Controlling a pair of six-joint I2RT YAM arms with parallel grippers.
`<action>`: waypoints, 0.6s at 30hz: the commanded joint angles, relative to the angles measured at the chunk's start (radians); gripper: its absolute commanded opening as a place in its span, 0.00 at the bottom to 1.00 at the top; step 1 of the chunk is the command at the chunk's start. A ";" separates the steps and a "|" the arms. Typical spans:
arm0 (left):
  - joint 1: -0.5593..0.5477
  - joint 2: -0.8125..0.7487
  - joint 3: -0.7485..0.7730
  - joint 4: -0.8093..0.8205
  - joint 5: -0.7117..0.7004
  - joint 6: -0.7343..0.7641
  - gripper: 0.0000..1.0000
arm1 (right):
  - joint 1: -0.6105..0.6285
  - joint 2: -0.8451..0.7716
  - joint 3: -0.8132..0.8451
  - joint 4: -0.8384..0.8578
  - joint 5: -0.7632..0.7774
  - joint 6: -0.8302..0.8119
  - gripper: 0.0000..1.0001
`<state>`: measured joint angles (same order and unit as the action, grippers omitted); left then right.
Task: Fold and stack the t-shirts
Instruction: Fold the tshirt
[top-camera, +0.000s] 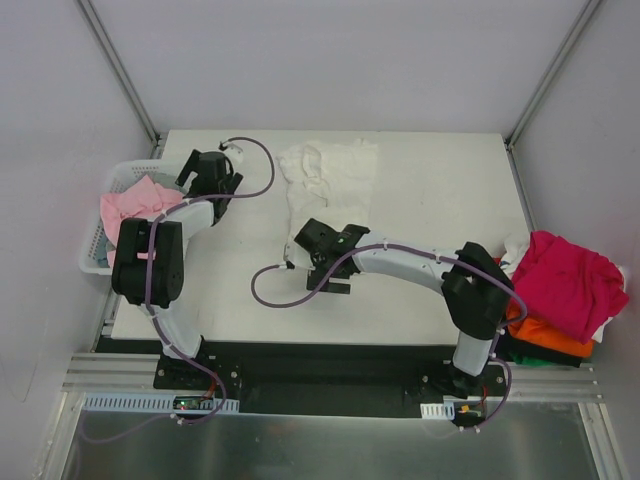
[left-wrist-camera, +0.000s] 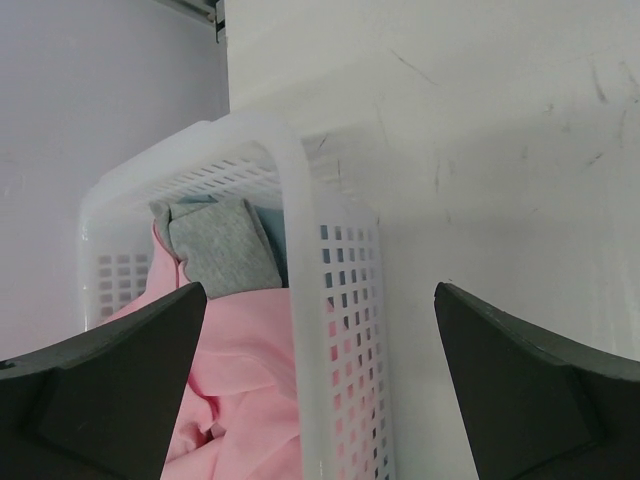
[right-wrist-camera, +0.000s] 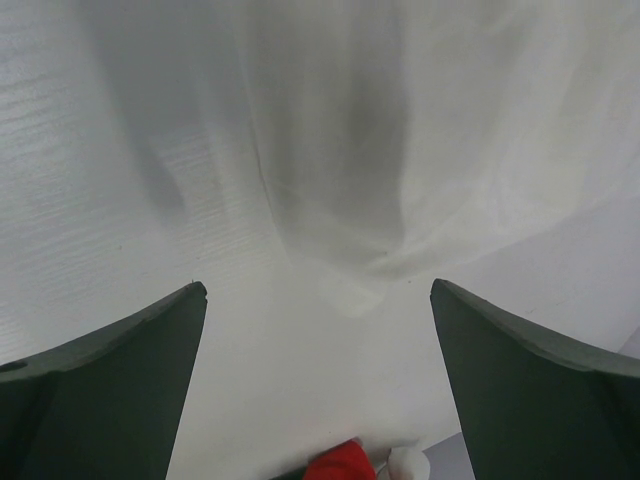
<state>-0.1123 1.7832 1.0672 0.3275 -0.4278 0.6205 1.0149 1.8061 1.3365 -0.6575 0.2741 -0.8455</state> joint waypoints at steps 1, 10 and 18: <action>0.016 0.012 0.033 -0.019 0.014 -0.021 0.99 | -0.006 0.030 0.016 0.036 -0.029 0.003 0.98; 0.020 -0.010 -0.004 -0.012 0.026 -0.021 0.99 | -0.045 0.119 0.046 0.065 -0.075 -0.033 0.98; 0.023 -0.002 -0.016 0.004 0.017 0.001 0.99 | -0.091 0.180 0.101 0.068 -0.093 -0.067 0.98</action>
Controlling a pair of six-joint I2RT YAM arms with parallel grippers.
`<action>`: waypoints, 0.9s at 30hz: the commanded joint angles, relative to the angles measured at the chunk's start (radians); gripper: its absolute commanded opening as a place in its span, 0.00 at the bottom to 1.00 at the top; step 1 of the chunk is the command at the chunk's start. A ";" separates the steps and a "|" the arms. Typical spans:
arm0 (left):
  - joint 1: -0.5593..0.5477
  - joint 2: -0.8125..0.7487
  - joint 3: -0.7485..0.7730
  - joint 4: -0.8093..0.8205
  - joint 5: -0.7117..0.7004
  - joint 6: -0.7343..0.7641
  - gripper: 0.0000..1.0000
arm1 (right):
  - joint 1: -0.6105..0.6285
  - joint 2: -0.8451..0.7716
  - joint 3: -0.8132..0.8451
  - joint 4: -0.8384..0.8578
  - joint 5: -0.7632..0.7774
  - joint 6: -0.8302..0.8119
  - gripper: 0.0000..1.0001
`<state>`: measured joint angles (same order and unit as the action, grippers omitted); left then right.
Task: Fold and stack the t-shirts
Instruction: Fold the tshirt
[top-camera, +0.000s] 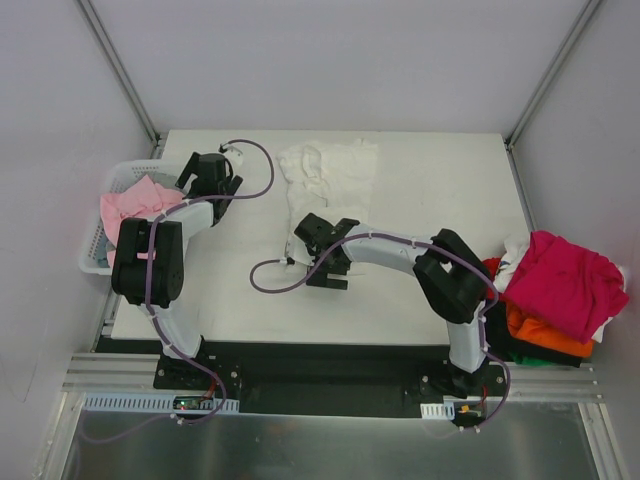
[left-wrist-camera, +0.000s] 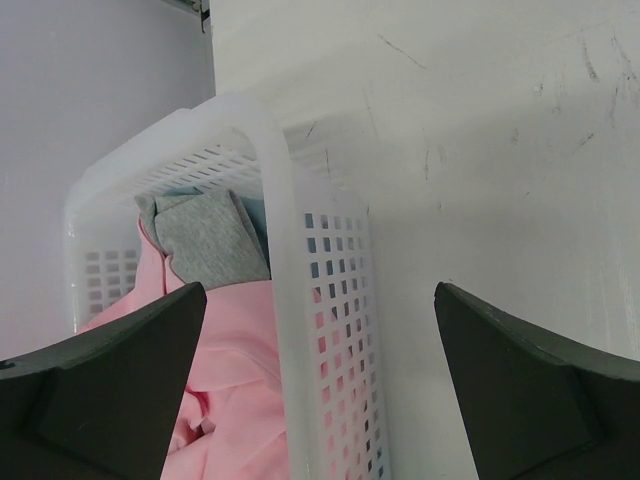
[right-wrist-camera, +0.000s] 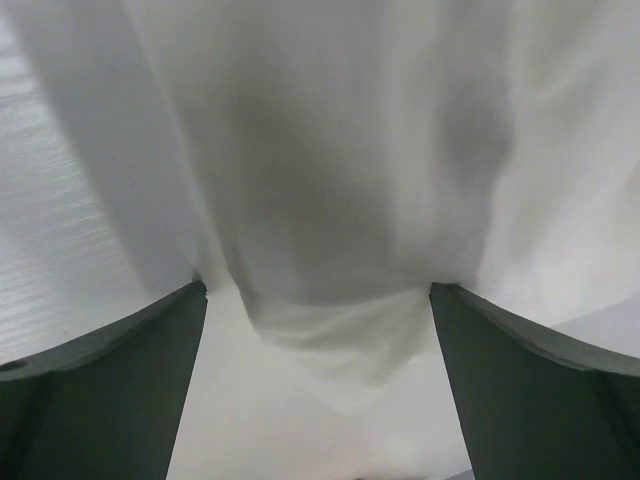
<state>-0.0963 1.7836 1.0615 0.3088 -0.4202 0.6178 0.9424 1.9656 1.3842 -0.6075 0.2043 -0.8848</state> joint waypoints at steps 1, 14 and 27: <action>0.007 -0.001 -0.014 0.024 0.011 0.003 0.99 | -0.022 0.024 0.056 0.018 -0.023 -0.034 0.98; 0.007 0.016 -0.021 0.035 0.009 -0.003 0.99 | -0.051 0.091 0.079 0.020 -0.049 -0.046 0.96; 0.007 -0.027 -0.055 0.053 0.001 0.036 0.99 | -0.080 0.176 0.131 -0.028 -0.088 -0.082 0.51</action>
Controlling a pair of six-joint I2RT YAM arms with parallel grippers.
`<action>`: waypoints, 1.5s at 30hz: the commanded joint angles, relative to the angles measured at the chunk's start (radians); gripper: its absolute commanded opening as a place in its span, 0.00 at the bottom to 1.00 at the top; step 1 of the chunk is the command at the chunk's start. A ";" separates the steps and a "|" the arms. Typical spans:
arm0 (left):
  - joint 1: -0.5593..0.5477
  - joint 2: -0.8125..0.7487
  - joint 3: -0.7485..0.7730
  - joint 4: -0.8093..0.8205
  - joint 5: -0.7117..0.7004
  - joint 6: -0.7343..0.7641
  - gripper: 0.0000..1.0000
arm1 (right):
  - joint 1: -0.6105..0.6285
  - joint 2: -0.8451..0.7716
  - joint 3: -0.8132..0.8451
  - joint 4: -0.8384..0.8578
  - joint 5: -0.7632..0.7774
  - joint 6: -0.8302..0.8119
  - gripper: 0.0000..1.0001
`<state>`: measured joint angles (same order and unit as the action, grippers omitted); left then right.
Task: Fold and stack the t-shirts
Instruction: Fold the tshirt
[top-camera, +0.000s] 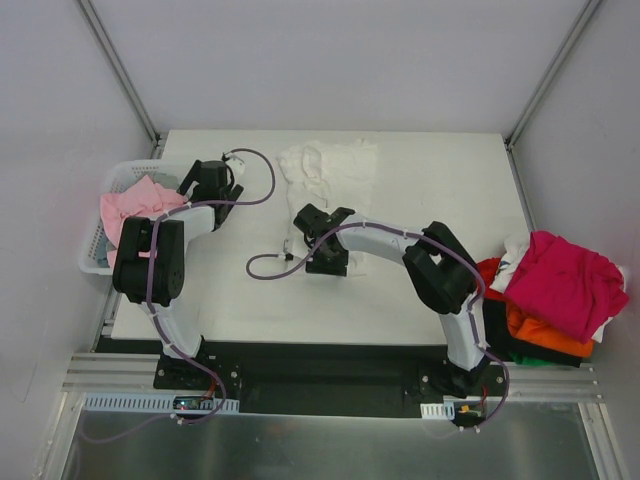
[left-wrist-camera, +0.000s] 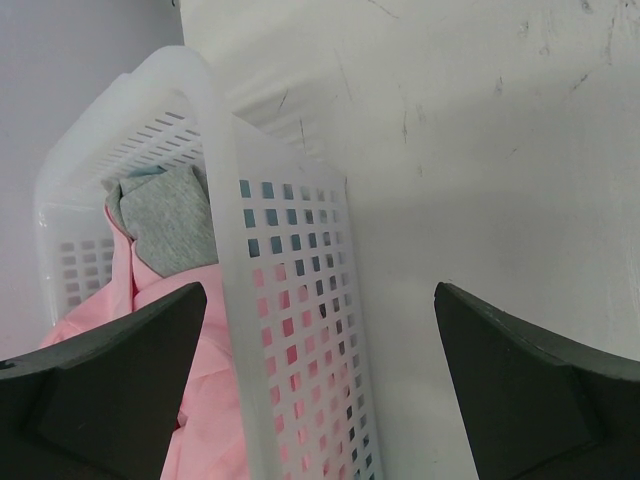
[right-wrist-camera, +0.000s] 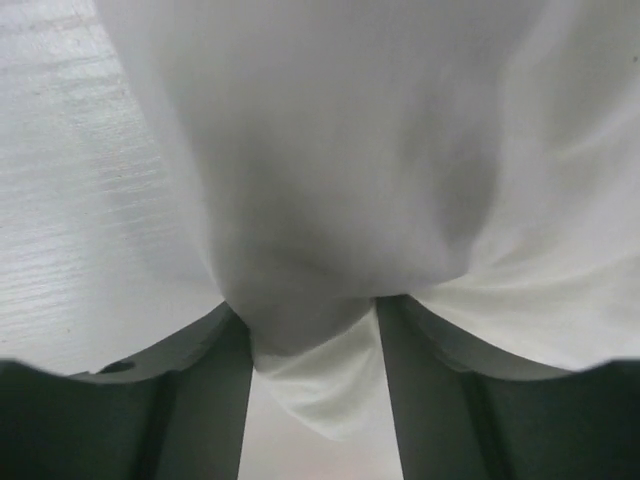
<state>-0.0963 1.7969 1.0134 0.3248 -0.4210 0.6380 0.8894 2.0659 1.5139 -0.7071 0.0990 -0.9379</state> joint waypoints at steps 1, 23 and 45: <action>0.007 -0.044 -0.010 0.040 0.001 0.015 0.99 | -0.027 0.077 0.000 0.069 0.013 -0.026 0.41; 0.007 -0.030 -0.009 0.049 -0.001 0.026 0.99 | 0.209 -0.230 -0.158 -0.175 -0.148 0.065 0.01; 0.007 -0.045 -0.047 0.059 -0.022 0.026 0.99 | 0.274 -0.379 0.020 -0.265 0.123 0.071 0.01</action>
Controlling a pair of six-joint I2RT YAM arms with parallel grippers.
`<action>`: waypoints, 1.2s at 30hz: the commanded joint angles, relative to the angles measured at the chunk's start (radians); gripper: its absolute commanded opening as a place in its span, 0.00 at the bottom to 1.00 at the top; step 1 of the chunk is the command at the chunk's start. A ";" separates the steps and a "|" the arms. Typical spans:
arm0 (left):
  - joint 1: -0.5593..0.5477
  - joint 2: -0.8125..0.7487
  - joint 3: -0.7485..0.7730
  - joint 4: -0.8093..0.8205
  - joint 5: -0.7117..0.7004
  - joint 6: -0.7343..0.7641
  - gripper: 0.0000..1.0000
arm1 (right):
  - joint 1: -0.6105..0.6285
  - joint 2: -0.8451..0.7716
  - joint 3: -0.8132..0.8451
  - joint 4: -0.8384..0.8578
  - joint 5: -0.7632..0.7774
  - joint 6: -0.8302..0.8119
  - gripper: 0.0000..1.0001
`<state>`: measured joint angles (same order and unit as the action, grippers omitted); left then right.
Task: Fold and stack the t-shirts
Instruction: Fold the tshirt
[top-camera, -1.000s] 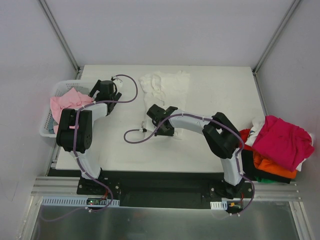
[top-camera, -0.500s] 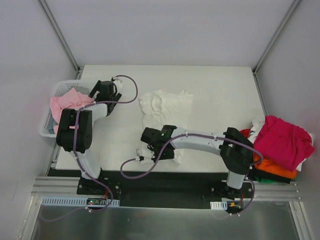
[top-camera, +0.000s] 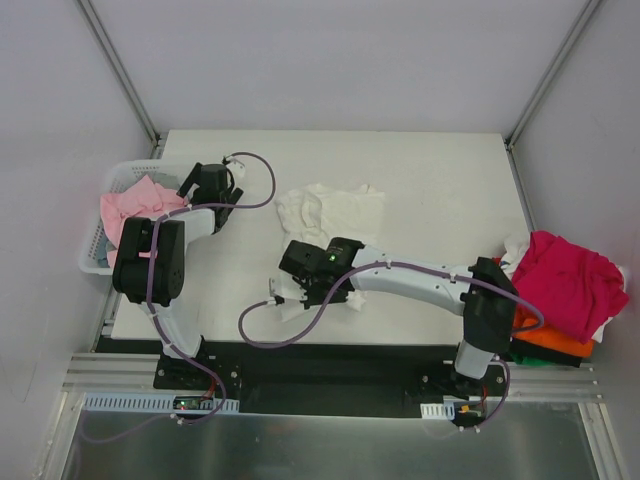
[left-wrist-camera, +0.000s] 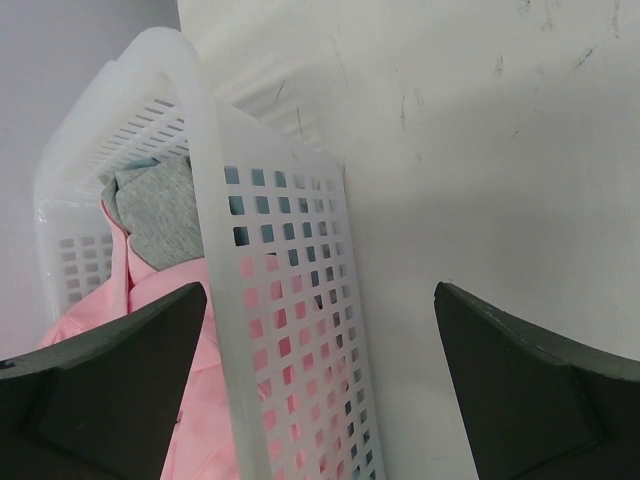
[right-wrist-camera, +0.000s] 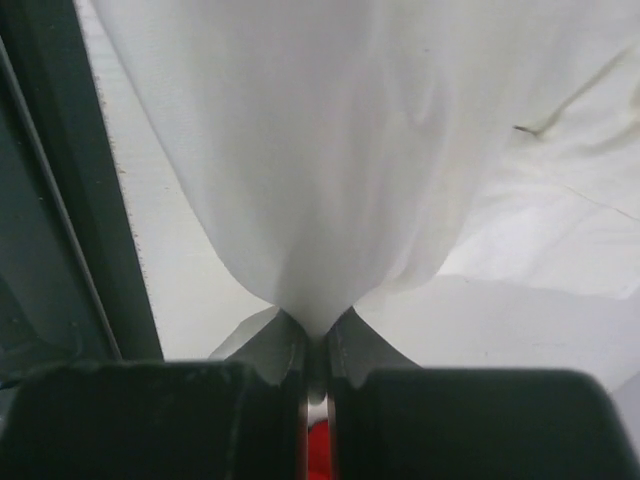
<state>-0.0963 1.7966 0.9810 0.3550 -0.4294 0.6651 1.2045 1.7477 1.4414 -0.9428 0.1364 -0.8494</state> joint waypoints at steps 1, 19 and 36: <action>0.007 -0.045 -0.016 0.032 -0.014 -0.001 0.99 | -0.054 -0.056 0.105 -0.030 0.097 -0.022 0.01; 0.007 -0.051 -0.044 0.061 -0.014 -0.001 0.99 | -0.348 0.200 0.484 -0.025 0.126 -0.128 0.01; 0.007 -0.088 -0.077 0.070 -0.008 0.001 0.99 | -0.490 0.489 0.683 0.029 0.077 -0.191 0.01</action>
<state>-0.0963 1.7634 0.9161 0.3920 -0.4294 0.6689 0.7322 2.2131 2.0445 -0.9306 0.2222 -1.0142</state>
